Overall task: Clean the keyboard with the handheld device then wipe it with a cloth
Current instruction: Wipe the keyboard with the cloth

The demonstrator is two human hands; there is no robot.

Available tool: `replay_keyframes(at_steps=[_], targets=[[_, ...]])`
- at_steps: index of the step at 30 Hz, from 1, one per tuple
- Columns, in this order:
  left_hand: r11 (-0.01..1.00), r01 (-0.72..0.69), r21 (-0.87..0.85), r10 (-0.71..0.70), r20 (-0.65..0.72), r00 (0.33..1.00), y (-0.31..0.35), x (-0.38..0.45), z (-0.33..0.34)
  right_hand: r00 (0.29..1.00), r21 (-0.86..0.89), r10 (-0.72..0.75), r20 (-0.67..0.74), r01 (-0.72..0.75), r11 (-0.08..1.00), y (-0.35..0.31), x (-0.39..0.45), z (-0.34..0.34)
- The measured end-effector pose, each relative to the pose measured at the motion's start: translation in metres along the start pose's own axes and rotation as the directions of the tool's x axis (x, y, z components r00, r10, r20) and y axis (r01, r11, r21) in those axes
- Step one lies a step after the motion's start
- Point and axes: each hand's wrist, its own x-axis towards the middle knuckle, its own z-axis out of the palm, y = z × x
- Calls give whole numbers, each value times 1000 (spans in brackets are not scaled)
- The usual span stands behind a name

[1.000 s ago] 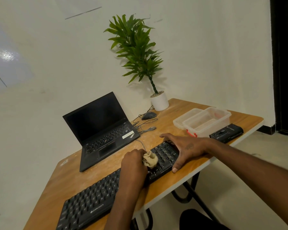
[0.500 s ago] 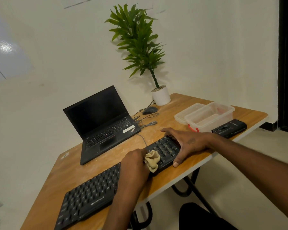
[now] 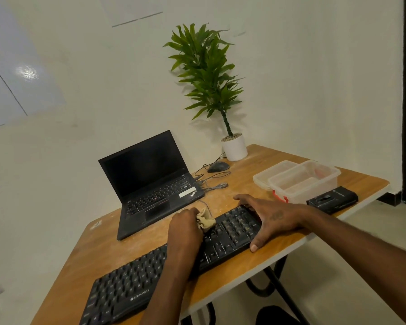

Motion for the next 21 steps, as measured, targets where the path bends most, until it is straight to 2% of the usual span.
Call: replay_keyframes(at_steps=[11,14,21], targets=[[973,-88,-212,115,116,987,0,-58,-20,1000,-10,0,1,0,1000,-2,-2,0],[984,-79,-159,97,105,990,-4,-52,-18,1000,5,1,5,-1,1000,-1,-2,0],[1000,20,5,-20,-32,999,-18,-5,-2,1000,10,-1,5,1,1000,1,1,1]])
